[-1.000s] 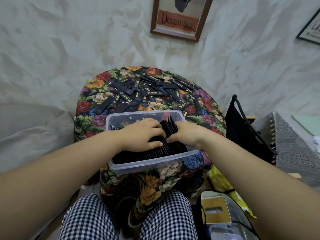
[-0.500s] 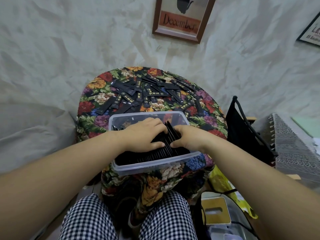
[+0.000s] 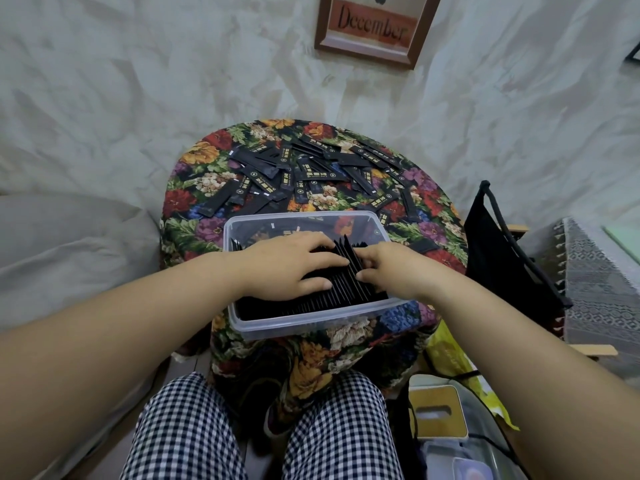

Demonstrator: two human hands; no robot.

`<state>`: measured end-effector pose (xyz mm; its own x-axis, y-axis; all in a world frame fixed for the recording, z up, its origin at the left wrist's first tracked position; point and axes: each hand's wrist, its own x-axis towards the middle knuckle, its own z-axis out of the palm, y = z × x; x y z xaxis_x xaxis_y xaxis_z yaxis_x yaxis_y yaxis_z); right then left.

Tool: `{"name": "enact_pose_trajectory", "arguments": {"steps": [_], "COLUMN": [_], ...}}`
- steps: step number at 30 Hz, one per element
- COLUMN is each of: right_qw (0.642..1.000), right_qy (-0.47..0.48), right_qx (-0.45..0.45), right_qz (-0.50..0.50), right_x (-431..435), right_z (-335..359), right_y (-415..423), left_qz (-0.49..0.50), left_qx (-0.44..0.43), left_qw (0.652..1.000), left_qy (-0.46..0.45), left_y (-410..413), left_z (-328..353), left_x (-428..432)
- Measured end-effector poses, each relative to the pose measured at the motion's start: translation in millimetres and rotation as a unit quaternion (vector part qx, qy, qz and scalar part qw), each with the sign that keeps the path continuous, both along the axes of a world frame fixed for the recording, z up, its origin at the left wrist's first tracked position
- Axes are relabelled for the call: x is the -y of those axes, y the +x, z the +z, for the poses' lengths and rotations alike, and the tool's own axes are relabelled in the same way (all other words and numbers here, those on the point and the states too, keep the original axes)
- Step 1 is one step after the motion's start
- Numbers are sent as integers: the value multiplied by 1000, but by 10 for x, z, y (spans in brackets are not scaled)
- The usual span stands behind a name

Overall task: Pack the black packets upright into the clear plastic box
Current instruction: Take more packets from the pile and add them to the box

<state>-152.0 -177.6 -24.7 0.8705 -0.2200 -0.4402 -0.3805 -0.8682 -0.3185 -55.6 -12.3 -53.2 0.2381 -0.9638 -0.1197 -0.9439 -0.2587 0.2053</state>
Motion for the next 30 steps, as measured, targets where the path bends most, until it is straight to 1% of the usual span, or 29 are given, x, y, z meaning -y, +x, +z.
{"name": "enact_pose_trajectory", "arguments": {"steps": [2, 5, 8, 12, 15, 19, 23, 25, 30], "right_qw": [999, 994, 994, 996, 996, 992, 988, 989, 993], "right_qy": [39, 85, 73, 52, 42, 78, 102, 96, 75], "right_qx": [-5, 3, 7, -18, -33, -26, -29, -29, -21], "right_qz": [-28, -66, -77, -72, -68, -98, -108, -104, -84], "right_x": [9, -11, -16, -12, -3, 32, 49, 52, 47], "right_z": [27, 85, 114, 141, 140, 128, 142, 137, 156], "right_y": [-9, -7, 10, 22, 28, 12, 5, 3, -28], "left_qz": [-14, -25, -45, -55, -67, -61, -39, -29, -26], "left_qx": [5, 34, 75, 84, 80, 54, 32, 35, 1], "left_qw": [1000, 997, 991, 988, 989, 991, 997, 999, 1000], "left_qy": [11, 58, 102, 115, 110, 105, 55, 27, -11], "left_y": [-10, -25, -42, -53, -64, -64, -49, -30, -4], "left_z": [-6, -18, -35, -44, -56, -51, -27, -6, 3], "left_x": [-16, -27, -25, 2, 24, 26, 69, 153, 338]}}
